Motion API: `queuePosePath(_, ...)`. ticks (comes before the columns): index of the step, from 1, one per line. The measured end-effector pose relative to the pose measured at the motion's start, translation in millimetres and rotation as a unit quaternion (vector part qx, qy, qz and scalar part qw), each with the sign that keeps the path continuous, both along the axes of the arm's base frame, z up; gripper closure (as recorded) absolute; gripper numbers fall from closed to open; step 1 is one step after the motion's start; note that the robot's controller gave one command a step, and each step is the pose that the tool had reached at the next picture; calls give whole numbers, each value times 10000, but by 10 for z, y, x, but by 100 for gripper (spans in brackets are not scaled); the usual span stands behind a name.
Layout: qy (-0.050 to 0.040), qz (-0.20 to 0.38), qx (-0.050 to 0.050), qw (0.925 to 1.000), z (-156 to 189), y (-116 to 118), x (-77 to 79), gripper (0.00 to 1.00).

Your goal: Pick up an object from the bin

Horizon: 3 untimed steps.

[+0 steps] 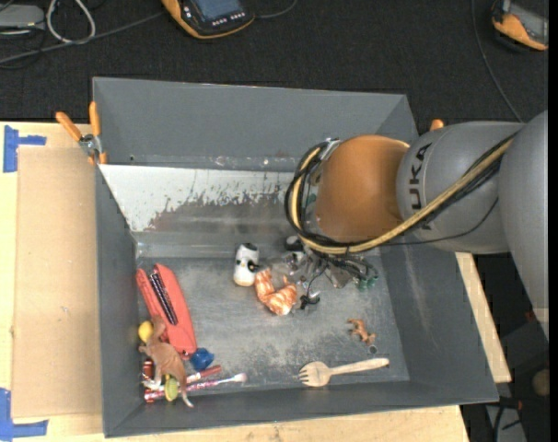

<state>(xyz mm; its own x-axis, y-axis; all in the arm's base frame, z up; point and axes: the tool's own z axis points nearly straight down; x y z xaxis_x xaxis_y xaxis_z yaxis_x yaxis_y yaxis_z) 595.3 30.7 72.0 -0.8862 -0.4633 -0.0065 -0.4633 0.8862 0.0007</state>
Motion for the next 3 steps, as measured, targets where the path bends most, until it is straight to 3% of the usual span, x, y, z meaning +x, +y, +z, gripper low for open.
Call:
queuePosePath(1,0,-7,1,10000,0,-1,0,100)
queuePosePath(3,34,285,-3,9996,908,20,-84,100)
